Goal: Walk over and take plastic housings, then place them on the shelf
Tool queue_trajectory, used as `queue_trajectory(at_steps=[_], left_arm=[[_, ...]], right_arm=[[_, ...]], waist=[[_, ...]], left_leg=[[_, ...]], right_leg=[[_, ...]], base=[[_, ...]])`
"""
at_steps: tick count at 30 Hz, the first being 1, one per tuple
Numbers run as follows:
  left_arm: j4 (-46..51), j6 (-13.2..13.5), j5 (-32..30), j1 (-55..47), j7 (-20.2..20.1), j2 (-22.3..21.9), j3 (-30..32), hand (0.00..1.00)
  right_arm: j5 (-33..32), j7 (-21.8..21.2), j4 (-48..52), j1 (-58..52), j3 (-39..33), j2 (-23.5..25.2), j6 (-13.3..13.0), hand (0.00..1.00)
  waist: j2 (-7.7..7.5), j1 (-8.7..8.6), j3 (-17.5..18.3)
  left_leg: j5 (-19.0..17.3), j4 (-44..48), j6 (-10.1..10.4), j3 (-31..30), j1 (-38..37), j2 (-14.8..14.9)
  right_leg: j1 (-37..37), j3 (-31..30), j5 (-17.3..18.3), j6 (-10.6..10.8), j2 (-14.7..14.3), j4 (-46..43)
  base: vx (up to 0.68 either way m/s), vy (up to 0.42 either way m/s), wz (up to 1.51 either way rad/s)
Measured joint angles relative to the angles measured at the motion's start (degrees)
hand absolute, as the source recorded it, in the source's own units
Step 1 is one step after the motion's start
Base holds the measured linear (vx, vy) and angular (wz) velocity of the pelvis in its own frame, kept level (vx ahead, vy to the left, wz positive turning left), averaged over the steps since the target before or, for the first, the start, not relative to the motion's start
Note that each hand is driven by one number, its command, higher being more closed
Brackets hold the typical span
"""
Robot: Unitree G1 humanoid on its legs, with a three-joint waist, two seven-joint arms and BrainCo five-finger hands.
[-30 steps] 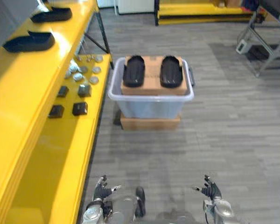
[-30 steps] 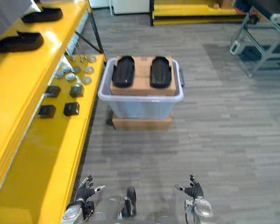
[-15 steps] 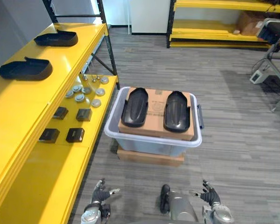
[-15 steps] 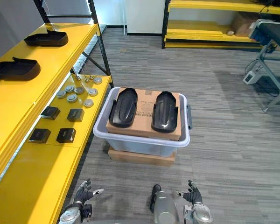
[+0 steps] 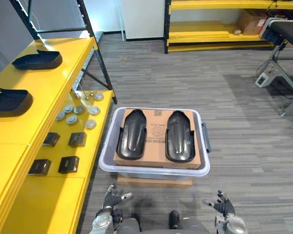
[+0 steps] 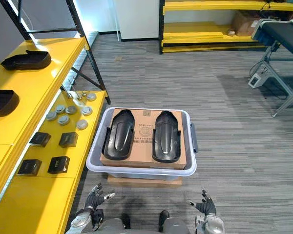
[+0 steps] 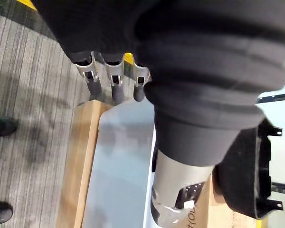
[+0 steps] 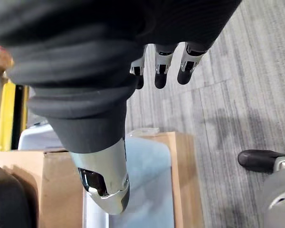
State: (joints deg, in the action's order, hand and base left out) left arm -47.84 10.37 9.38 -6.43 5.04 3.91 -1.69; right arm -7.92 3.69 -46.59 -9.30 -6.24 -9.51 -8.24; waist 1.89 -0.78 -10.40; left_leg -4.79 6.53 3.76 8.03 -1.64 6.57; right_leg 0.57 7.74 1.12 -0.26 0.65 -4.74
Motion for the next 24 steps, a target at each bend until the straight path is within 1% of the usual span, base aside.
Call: queue_trajectory(at_steps=[1,4,6,7,8,9,10,11,12,14,16,20,21,23,24], left_arm=[[-0.1,0.0,0.0,-0.5,0.0,0.3,0.0,0.00],[0.0,0.0,0.0,-1.5,0.0,1.5,0.1,0.00],[0.2,0.0,-0.1,-1.6,0.0,2.7,0.1,0.00],[0.3,0.0,-0.1,-1.6,0.0,2.9,0.1,0.00],[0.9,0.0,-0.4,-1.7,-0.1,3.4,0.2,0.00],[1.4,0.0,-0.6,-1.9,-0.1,3.4,0.3,0.00],[2.6,0.0,-0.9,-2.6,-0.1,3.3,0.9,0.00],[4.2,0.1,-1.2,-3.8,-0.5,3.2,1.4,0.00],[4.4,0.1,-1.2,-4.1,-0.8,3.3,1.4,0.00],[4.7,0.1,-1.3,-5.0,-1.3,3.1,1.4,0.00],[5.1,0.0,-1.6,-5.6,-1.4,3.0,1.4,0.00],[5.6,0.0,-1.6,-6.3,-2.1,3.0,1.4,0.00],[5.7,0.0,-1.6,-6.4,-2.6,3.0,1.3,0.00],[5.8,0.0,-1.6,-6.2,-2.6,3.0,1.3,0.00],[5.9,0.0,-1.6,-6.0,-2.6,3.0,1.3,0.00]], right_arm=[[-0.1,0.0,0.0,-0.1,0.0,0.2,0.0,0.00],[-0.4,0.2,1.5,-0.4,-1.6,0.2,0.0,0.00],[-0.4,1.2,9.3,-2.2,-4.4,0.2,0.1,0.00],[-0.4,1.3,10.7,-2.5,-4.8,0.1,0.1,0.00],[-0.2,1.6,16.3,-3.7,-6.6,-0.2,0.0,0.00],[0.1,1.7,19.2,-4.0,-7.4,-0.4,0.0,0.00],[1.2,2.1,23.0,-4.1,-8.4,-0.9,-0.1,0.00],[3.2,2.9,29.6,-4.0,-10.4,-1.8,-0.3,0.00],[4.1,3.1,31.7,-4.1,-11.2,-2.1,-0.4,0.00],[7.4,4.3,39.3,-3.5,-13.3,-2.9,-0.4,0.00],[9.9,5.2,43.2,-3.4,-13.4,-3.3,-0.4,0.00],[15.5,6.4,45.2,-0.4,-12.5,-3.4,-0.2,0.00],[18.1,6.9,45.1,1.1,-11.4,-3.4,0.1,0.00],[21.1,8.0,44.7,3.5,-9.4,-3.4,0.9,0.00],[22.3,8.8,43.0,5.7,-8.5,-3.4,1.1,0.00]], waist=[[-0.23,0.09,0.0],[0.09,0.00,0.2],[0.20,-0.07,0.3],[0.16,-0.08,0.3],[-0.05,-0.07,0.3],[-0.14,-0.03,0.4],[-0.29,-0.07,0.5],[-0.68,-0.18,0.8],[-0.80,-0.17,0.9],[-1.11,-0.25,1.3],[-1.15,-0.23,1.4],[-0.87,-0.05,1.5],[-0.66,0.06,1.7],[-0.30,0.13,1.9],[-0.14,0.13,1.9]], left_leg=[[0.3,-0.9,-0.3,0.5,-0.8,-0.6],[0.5,-3.1,-0.7,2.9,-2.8,-1.5],[0.6,-4.3,-0.8,3.6,-3.6,-1.9],[0.6,-4.5,-0.8,3.7,-3.7,-1.9],[0.6,-4.8,-0.8,4.5,-4.2,-1.9],[0.5,-4.9,-0.9,4.8,-4.4,-1.9],[0.5,-5.1,-0.9,5.0,-4.6,-1.9],[0.5,-5.7,-0.9,5.9,-5.2,-1.9],[0.5,-5.7,-0.9,6.2,-5.3,-1.9],[0.5,-6.0,-0.9,6.3,-5.1,-1.9],[0.5,-6.1,-0.9,6.3,-5.0,-1.9],[0.6,-6.1,-1.2,5.7,-3.9,-2.5],[0.8,-6.2,-1.4,5.1,-3.4,-2.7],[1.0,-6.2,-1.7,4.1,-2.3,-2.9],[1.3,-6.1,-2.0,3.2,-1.5,-3.3]], right_leg=[[-0.1,-0.9,-0.3,0.3,0.4,0.3],[0.1,-3.0,-0.6,0.9,0.9,1.0],[0.1,-3.6,-0.6,1.2,1.1,1.1],[0.1,-3.7,-0.6,1.2,1.0,1.2],[0.0,-4.5,-0.6,1.2,0.9,1.2],[0.0,-4.8,-0.6,1.2,0.9,1.2],[0.0,-5.1,-0.6,1.2,0.8,1.2],[-0.1,-6.0,-0.6,1.2,0.5,1.2],[-0.2,-6.3,-0.6,1.2,0.4,1.2],[-0.6,-6.4,-0.6,1.2,0.4,1.3],[-0.8,-6.5,-0.7,1.3,0.4,1.3],[-1.0,-6.2,-1.2,1.7,0.6,2.5],[-1.1,-5.7,-1.5,1.7,0.7,3.1],[-1.7,-4.3,-1.5,1.8,1.3,3.1],[-2.0,-3.6,-1.6,1.9,1.4,3.1]], base=[[0.10,0.109,-0.39],[0.09,0.101,-0.33],[0.08,0.072,-0.19],[0.04,0.030,-0.17],[0.02,0.019,-0.22],[0.03,0.022,-0.26],[0.02,0.013,-0.28],[0.01,0.010,-0.27],[0.00,0.003,-0.22],[-0.01,-0.008,-0.08],[-0.01,-0.004,-0.02],[-0.01,0.003,0.06],[-0.01,0.003,0.21],[0.00,0.007,0.30],[0.00,0.010,0.35]])
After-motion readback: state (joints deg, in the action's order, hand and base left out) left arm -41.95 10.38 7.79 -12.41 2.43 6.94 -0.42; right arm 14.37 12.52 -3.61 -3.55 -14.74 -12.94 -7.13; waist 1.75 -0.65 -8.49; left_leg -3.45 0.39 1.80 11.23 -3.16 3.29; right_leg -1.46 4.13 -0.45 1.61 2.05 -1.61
